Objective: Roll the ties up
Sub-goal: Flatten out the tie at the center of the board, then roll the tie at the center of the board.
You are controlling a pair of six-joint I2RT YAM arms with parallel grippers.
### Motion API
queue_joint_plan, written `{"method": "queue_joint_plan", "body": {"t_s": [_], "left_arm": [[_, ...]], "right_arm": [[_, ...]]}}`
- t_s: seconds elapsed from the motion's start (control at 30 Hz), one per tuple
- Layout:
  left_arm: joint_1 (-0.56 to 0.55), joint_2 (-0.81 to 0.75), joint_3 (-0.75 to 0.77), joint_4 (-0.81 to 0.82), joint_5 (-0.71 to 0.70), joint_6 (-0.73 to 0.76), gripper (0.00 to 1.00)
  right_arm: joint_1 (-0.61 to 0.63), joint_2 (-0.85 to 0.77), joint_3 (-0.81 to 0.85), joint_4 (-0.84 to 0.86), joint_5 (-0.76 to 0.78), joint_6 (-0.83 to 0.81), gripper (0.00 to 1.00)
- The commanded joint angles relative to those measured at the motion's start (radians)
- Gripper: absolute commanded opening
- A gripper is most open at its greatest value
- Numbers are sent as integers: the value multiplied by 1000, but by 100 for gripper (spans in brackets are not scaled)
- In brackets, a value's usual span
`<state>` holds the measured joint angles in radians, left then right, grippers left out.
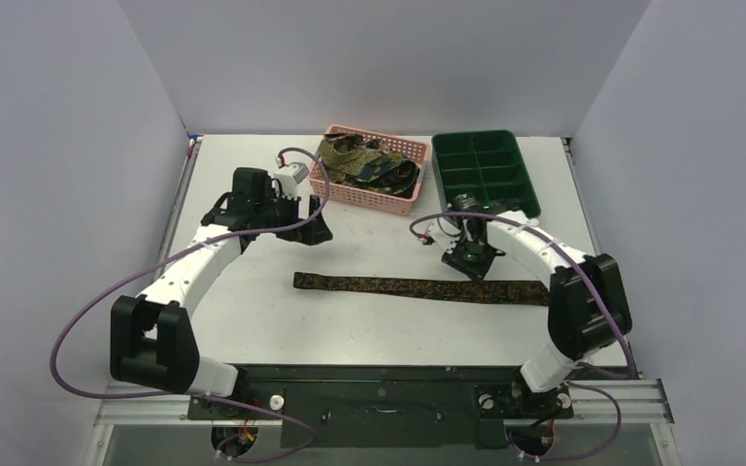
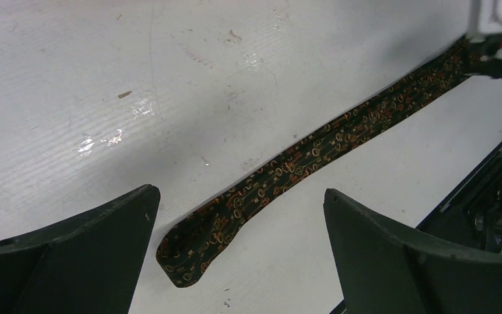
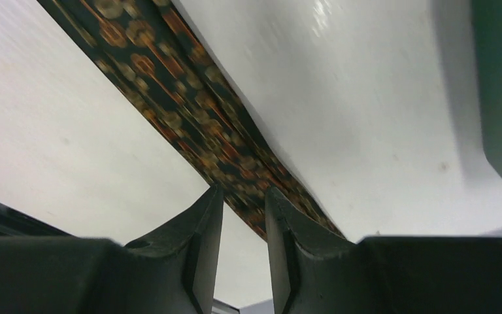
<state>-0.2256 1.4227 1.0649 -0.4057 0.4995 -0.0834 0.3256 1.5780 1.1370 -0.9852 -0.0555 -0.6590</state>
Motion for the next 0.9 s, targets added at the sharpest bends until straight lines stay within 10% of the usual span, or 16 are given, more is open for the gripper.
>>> {"method": "queue_joint_plan", "body": {"t_s": [0.0,0.23,0.87], "left_arm": [[24,-37,-10,28,83,-62,97],[86,-56,-56,45,131,-134,97],[91,-30,-131,123,229,-222,97]], "right_arm": [[123,87,-25,85,-25,147,26],[194,216,-91,170,142,131,23],[-308,201,-159,145,405,-292,22]]}}
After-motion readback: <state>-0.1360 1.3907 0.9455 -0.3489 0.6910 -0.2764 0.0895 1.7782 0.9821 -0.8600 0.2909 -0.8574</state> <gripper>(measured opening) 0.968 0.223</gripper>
